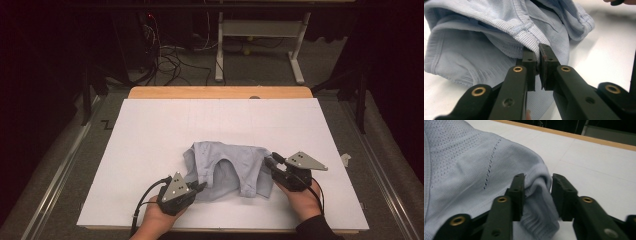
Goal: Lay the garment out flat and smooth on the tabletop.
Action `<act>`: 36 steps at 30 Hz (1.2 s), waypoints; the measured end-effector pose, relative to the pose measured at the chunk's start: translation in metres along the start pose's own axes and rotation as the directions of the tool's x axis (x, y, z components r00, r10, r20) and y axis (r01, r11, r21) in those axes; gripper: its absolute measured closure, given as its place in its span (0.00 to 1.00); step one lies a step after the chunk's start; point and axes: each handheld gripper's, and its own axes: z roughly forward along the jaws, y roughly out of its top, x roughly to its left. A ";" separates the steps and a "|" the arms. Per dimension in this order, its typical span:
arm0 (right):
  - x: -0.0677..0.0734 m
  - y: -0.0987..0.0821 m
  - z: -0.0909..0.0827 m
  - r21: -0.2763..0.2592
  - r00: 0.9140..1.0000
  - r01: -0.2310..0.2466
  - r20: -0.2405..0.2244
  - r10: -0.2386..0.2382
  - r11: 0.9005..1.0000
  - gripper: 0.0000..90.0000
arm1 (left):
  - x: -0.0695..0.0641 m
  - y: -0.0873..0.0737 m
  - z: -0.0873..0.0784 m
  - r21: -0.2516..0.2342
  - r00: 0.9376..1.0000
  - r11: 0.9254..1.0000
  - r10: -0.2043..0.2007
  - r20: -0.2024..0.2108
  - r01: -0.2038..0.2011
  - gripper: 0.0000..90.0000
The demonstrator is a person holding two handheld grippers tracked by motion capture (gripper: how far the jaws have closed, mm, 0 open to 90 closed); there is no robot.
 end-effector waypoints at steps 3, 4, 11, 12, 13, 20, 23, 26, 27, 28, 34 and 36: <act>0.000 -0.002 -0.008 -0.006 1.000 0.004 0.003 -0.004 1.000 0.61 | 0.001 0.000 -0.001 -0.011 1.000 1.000 -0.012 -0.005 0.012 0.89; 0.001 -0.003 -0.010 -0.007 1.000 0.006 0.000 -0.006 1.000 0.60 | 0.002 0.000 -0.002 -0.019 1.000 1.000 -0.016 -0.009 0.015 0.89; 0.010 -0.006 -0.030 -0.032 1.000 0.010 -0.029 -0.011 0.999 0.51 | 0.005 0.001 -0.004 -0.047 0.999 0.998 -0.039 -0.022 0.038 0.89; 0.012 -0.007 -0.031 -0.034 0.999 0.006 -0.038 -0.008 0.999 0.50 | 0.005 0.001 -0.005 -0.051 0.999 0.998 -0.041 -0.024 0.039 0.89; 0.015 -0.008 -0.032 -0.034 0.999 0.008 -0.050 -0.010 0.999 0.48 | 0.005 0.001 -0.005 -0.053 0.999 0.998 -0.041 -0.025 0.040 0.89; 0.045 -0.014 -0.031 0.001 0.987 0.070 -0.143 -0.069 0.998 0.30 | 0.009 0.003 -0.007 -0.087 0.998 0.995 -0.060 -0.036 0.057 0.89; 0.056 -0.017 -0.022 0.066 0.984 0.096 -0.156 -0.085 0.993 0.18 | 0.008 0.003 -0.009 -0.100 0.997 0.993 -0.060 -0.041 0.055 0.89; 0.059 -0.019 -0.014 0.100 0.985 0.099 -0.152 -0.083 0.990 0.18 | 0.007 0.003 -0.013 -0.114 0.997 0.992 -0.060 -0.050 0.054 0.89; 0.059 -0.020 -0.012 0.113 0.985 0.101 -0.148 -0.084 0.988 0.18 | 0.007 0.004 -0.014 -0.117 0.997 0.992 -0.063 -0.051 0.056 0.89; 0.060 -0.020 -0.010 0.120 0.985 0.107 -0.148 -0.089 0.987 0.18 | 0.007 0.004 -0.016 -0.125 0.996 0.990 -0.066 -0.054 0.059 0.89; 0.060 -0.025 -0.003 0.173 0.983 0.132 -0.151 -0.106 0.976 0.35 | 0.008 0.005 -0.018 -0.139 0.995 0.988 -0.071 -0.063 0.062 0.89; 0.058 -0.026 -0.003 0.174 0.981 0.138 -0.161 -0.110 0.975 0.48 | 0.009 0.005 -0.019 -0.148 0.995 0.987 -0.073 -0.064 0.063 0.89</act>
